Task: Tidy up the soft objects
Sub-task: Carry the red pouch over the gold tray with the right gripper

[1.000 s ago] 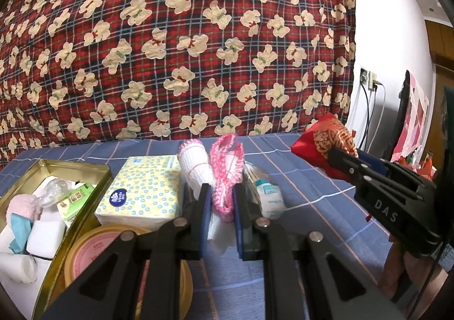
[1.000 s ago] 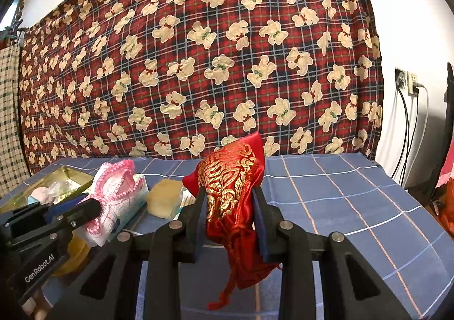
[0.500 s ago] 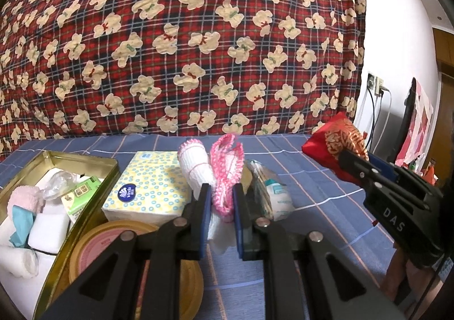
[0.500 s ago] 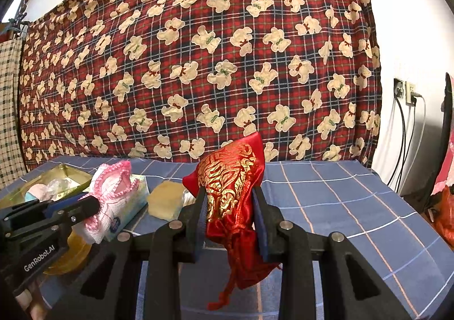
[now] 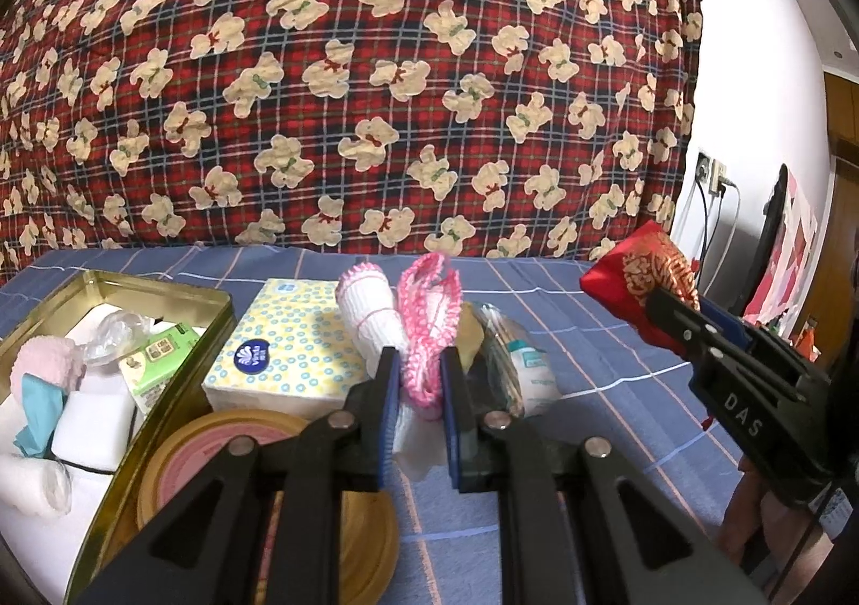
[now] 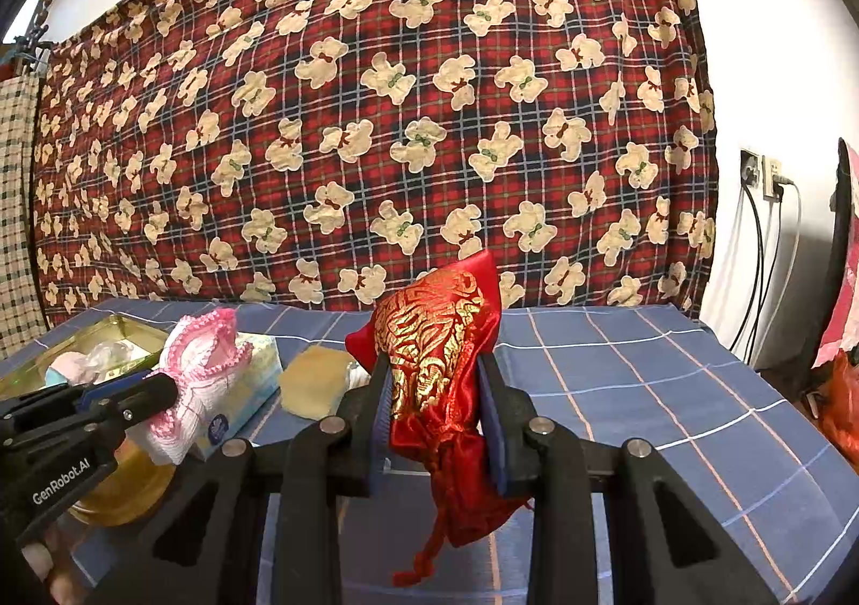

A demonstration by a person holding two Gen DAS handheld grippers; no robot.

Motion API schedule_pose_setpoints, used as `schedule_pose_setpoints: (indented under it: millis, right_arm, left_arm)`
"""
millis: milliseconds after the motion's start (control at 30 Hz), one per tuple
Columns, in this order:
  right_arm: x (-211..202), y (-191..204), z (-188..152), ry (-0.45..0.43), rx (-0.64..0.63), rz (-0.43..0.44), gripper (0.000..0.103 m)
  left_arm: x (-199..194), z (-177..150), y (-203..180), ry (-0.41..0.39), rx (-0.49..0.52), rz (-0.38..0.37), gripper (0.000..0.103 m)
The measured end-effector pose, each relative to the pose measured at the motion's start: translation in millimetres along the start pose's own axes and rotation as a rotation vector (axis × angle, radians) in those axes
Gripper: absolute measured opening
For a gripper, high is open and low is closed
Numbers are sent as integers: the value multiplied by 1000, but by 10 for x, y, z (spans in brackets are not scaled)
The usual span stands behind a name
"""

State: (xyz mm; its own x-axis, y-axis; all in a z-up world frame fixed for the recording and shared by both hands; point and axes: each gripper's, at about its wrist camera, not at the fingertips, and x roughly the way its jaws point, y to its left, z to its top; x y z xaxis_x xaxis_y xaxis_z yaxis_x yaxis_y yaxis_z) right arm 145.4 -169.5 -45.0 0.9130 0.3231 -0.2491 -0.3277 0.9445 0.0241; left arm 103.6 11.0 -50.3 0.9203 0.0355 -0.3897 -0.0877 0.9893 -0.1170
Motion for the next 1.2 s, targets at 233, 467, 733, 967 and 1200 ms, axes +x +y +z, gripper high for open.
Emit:
schedule_pose_setpoints:
  millis: [233,467,733,967,1200]
  right_arm:
    - [39,54,16,19,33,58,32]
    - [142,253,113,65,97,141,32]
    - [205,832,449,63,81,292,32]
    - [241,1494,601,94,42,423,32]
    - [270,2189,545,160,-54,528,32]
  left_arm:
    - [-64,-5,63,-8,-21,-10,12]
    - [-286,85,196,-31,-15,-6,12]
    - [-554,264,664,-28,-48,58,12]
    - [-867,363,1179,-59,-72,168,12]
    - [-980,254,1782,-6,-152,234,12]
